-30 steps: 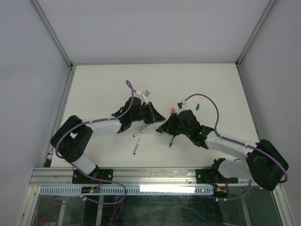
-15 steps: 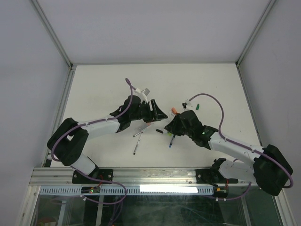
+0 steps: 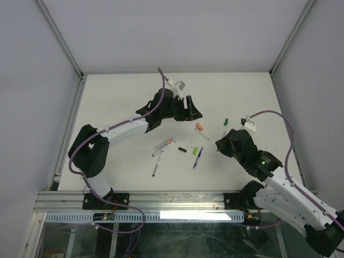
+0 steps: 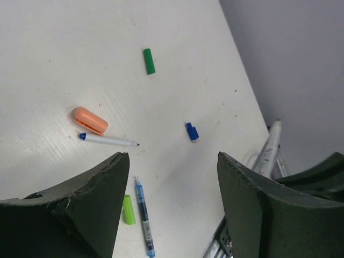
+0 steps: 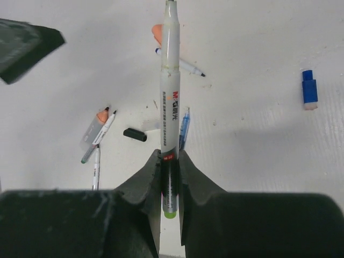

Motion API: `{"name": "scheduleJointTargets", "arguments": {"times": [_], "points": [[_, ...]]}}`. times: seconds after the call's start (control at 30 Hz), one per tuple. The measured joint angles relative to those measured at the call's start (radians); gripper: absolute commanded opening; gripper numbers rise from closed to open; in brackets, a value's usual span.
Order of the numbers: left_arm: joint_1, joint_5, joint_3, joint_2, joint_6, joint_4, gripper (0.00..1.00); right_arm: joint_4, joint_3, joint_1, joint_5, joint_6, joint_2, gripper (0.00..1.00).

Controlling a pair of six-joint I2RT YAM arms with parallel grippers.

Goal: Insert the pens into the pen caps
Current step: Pick up the pen from the center of the board.

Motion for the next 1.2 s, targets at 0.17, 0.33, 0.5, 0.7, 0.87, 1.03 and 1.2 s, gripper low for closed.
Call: {"name": "scheduleJointTargets", "arguments": {"times": [0.17, 0.33, 0.5, 0.7, 0.87, 1.03, 1.2], "points": [[-0.032, -0.002, 0.086, 0.113, 0.04, -0.077, 0.64, -0.057, 0.014, -0.001, -0.008, -0.012, -0.134, 0.0], [-0.069, -0.032, 0.123, 0.163, 0.077, -0.154, 0.63, -0.052, 0.014, -0.001, -0.079, -0.1, -0.222, 0.02], [-0.084, -0.079, 0.11, 0.157, 0.106, -0.2, 0.63, 0.021, -0.005, -0.002, -0.245, -0.245, -0.329, 0.0], [-0.085, -0.105, 0.003, 0.087, 0.132, -0.246, 0.6, 0.094, -0.06, -0.002, -0.332, -0.352, -0.405, 0.0], [-0.124, -0.141, -0.033, 0.056, 0.143, -0.28, 0.57, 0.102, -0.066, -0.002, -0.315, -0.376, -0.409, 0.0], [-0.214, -0.2, -0.014, 0.069, 0.171, -0.329, 0.54, 0.1, -0.066, -0.002, -0.278, -0.374, -0.409, 0.0], [-0.262, -0.262, 0.037, 0.124, 0.204, -0.373, 0.49, 0.091, -0.066, -0.002, -0.261, -0.364, -0.43, 0.0]]}}
